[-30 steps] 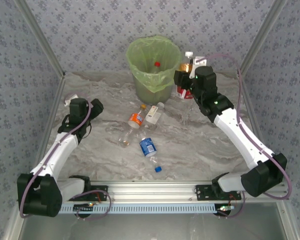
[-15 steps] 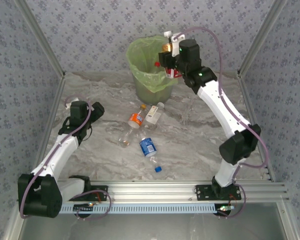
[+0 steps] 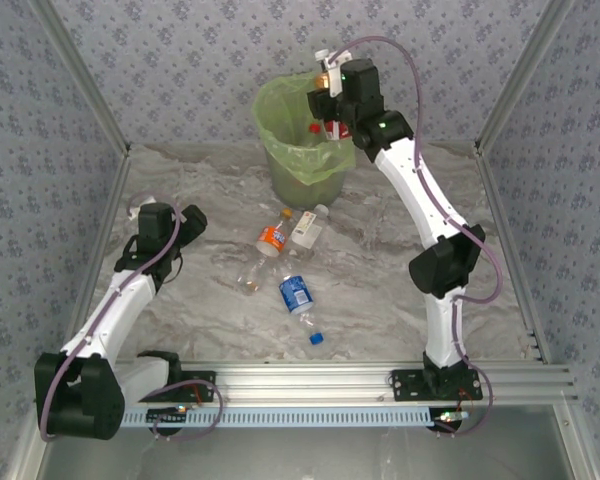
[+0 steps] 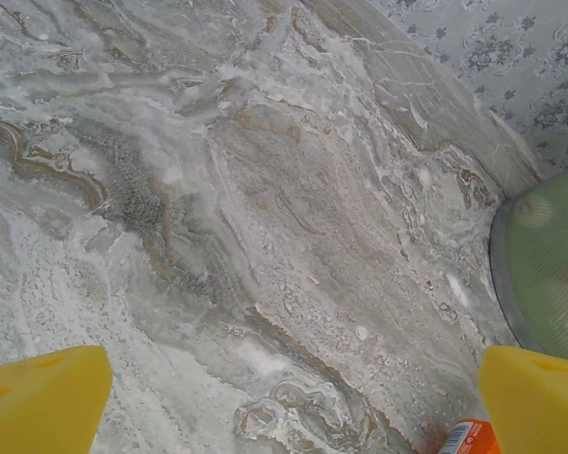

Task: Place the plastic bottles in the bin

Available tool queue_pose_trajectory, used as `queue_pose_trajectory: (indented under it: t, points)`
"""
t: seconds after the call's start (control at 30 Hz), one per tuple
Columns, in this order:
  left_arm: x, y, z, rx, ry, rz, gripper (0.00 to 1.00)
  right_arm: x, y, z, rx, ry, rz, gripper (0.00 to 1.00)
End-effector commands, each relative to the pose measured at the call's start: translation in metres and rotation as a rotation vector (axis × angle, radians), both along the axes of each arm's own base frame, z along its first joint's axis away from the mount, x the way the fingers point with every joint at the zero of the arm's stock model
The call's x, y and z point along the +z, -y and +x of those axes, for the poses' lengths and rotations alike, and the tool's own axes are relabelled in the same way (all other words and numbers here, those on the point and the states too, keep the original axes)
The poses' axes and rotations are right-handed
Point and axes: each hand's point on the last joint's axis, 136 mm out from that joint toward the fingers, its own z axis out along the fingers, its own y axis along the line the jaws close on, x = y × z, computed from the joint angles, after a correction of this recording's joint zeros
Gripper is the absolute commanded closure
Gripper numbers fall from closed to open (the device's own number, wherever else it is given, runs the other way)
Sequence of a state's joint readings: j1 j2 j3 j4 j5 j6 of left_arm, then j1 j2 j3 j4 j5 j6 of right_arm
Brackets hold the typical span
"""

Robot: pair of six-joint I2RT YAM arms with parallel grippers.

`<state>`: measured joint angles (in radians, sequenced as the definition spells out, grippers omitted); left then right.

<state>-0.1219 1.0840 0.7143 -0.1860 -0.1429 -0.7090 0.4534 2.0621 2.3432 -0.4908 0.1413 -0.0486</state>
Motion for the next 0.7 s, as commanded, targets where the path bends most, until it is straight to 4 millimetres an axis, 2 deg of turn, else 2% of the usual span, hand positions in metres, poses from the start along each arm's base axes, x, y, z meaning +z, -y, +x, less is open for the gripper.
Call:
queue_pose_trajectory:
  t: [0.0,0.4,0.67]
  points:
    - [0.001,-0.004,-0.006,0.01,0.0,-0.001,0.01,0.024,0.0,0.002,0.008,0.058,0.047,0.62]
    - [-0.001,0.002,-0.004,-0.024,-0.007,-0.022,0.01,0.003,0.003,0.064,0.014,0.181,0.003,0.58]
    - [0.0,0.004,-0.002,-0.039,-0.012,-0.016,0.01,-0.034,-0.02,0.08,0.116,0.196,-0.135,0.35]
